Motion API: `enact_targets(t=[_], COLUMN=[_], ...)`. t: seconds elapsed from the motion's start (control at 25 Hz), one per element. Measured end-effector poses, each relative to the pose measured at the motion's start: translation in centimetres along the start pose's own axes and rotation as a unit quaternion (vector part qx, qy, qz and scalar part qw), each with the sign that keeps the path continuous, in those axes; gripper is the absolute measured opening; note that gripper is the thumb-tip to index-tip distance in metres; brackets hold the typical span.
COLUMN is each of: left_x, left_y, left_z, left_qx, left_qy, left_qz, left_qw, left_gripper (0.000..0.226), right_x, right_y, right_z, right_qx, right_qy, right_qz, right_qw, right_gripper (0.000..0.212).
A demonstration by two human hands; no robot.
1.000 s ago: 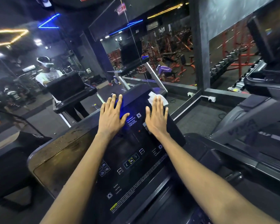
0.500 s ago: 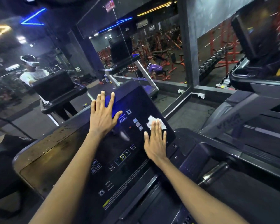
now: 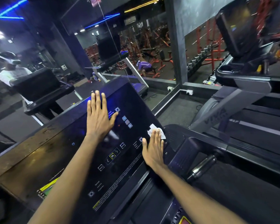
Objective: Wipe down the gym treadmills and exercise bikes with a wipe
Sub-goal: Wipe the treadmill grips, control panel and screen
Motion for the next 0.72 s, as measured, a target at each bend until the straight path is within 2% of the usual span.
enact_targets(t=[0.12,0.2,0.32,0.52,0.72], left_x=[-0.2,-0.4,-0.8,-1.2,-1.8], left_y=[0.7,1.2,1.7,2.5,4.0], left_z=[0.3,0.5,0.6,1.1,1.9], left_qx=[0.004,0.004,0.006,0.002,-0.016], left_qy=[0.001,-0.001,-0.011,-0.031,-0.063], left_qz=[0.023,0.034,0.046,0.097,0.126], left_qw=[1.000,0.999,0.999,0.995,0.990], left_gripper=[0.089,0.089,0.088,0.088,0.094], right_x=[2.3,4.5,6.3,3.8,4.6], right_y=[-3.1,-5.1,-5.5,-1.8,-2.9], right_z=[-0.5,-1.3,-1.8,-0.5,-1.2], right_qx=[0.010,0.009,0.002,0.020,0.029], right_qy=[0.004,0.012,0.037,0.058,0.022], right_qz=[-0.095,-0.119,-0.094,0.003,-0.057], right_qw=[0.995,0.993,0.995,0.998,0.998], right_gripper=[0.068,0.068,0.064,0.067,0.065])
Point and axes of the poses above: each hand's wrist, its own x-axis towards the middle knuckle, its own z-axis out of the palm, y = z × x, the point moved 4 cm from there along x, towards the middle knuckle, and after that the axes turned 7 degrees about x, right-handed, at the moved point
